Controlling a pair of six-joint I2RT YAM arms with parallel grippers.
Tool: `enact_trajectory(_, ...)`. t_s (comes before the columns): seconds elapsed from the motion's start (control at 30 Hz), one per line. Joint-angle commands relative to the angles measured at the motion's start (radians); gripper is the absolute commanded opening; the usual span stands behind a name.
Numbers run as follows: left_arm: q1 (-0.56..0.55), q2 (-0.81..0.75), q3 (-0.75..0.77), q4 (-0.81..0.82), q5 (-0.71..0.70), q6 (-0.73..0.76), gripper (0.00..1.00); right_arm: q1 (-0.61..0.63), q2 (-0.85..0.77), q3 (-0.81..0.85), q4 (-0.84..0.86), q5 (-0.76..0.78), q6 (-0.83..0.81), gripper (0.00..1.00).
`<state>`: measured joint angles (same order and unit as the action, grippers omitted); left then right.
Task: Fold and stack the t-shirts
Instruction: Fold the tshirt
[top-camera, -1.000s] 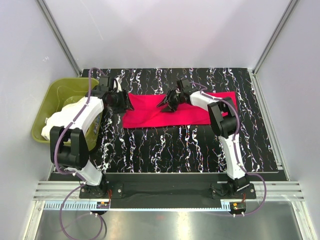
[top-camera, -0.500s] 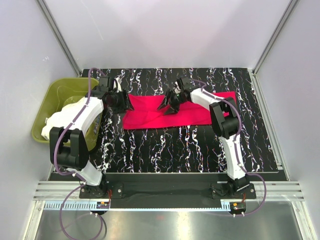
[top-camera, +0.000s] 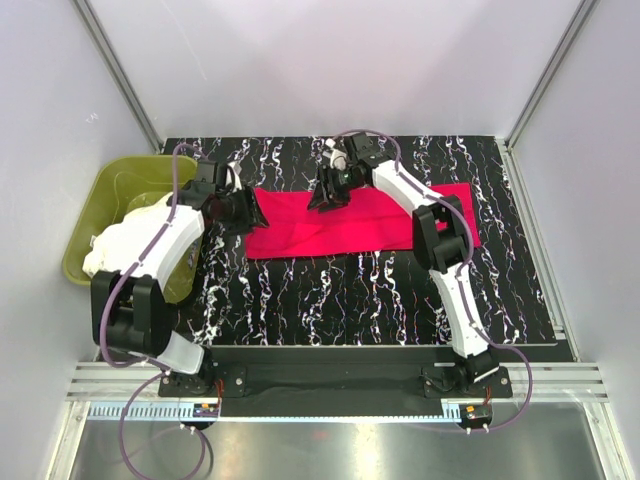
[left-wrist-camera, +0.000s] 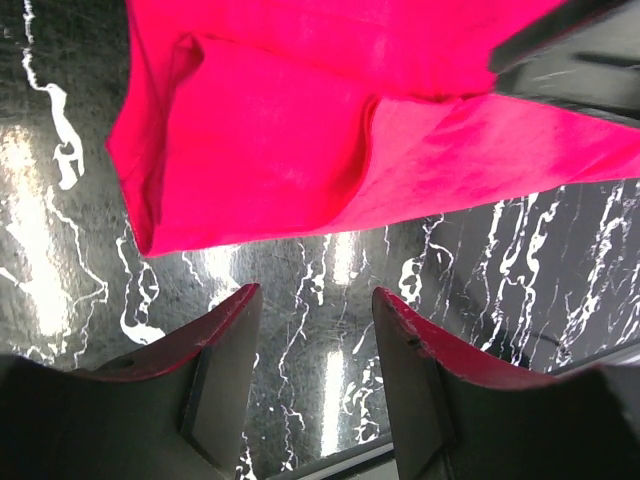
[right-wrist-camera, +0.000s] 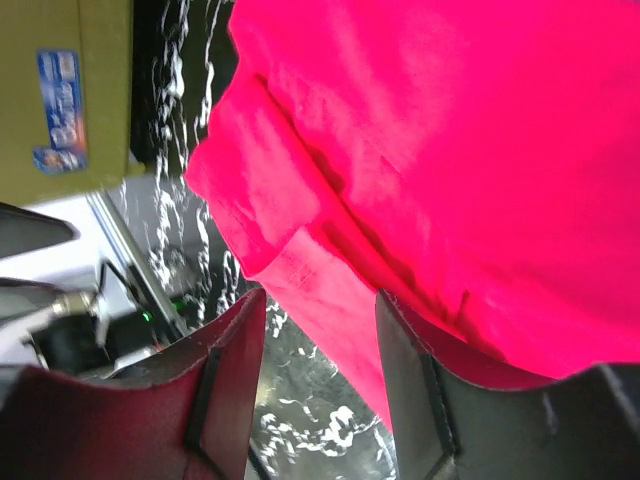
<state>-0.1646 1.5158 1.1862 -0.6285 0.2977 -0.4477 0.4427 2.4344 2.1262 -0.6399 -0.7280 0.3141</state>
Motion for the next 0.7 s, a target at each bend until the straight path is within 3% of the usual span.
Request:
enact_trajectory(0.0, -0.001, -0.104, -0.017, 0.009, -0.019, -0.023, 0.53, 0.034, 0.052, 0.081, -0.060, -0.093, -0.136, 0.55)
enact_trajectory(0.23, -0.001, -0.227, -0.099, -0.033, -0.020, -0.039, 0.53, 0.082, 0.123, 0.161, -0.026, -0.186, -0.167, 0.59)
enact_trajectory(0.5, -0.001, -0.301, -0.143, -0.065, -0.038, -0.031, 0.53, 0.116, 0.169, 0.222, -0.087, -0.088, -0.239, 0.57)
enact_trajectory(0.67, -0.001, -0.327, -0.175, -0.059, -0.040, -0.034, 0.53, 0.116, 0.153, 0.227, -0.129, 0.048, -0.296, 0.57)
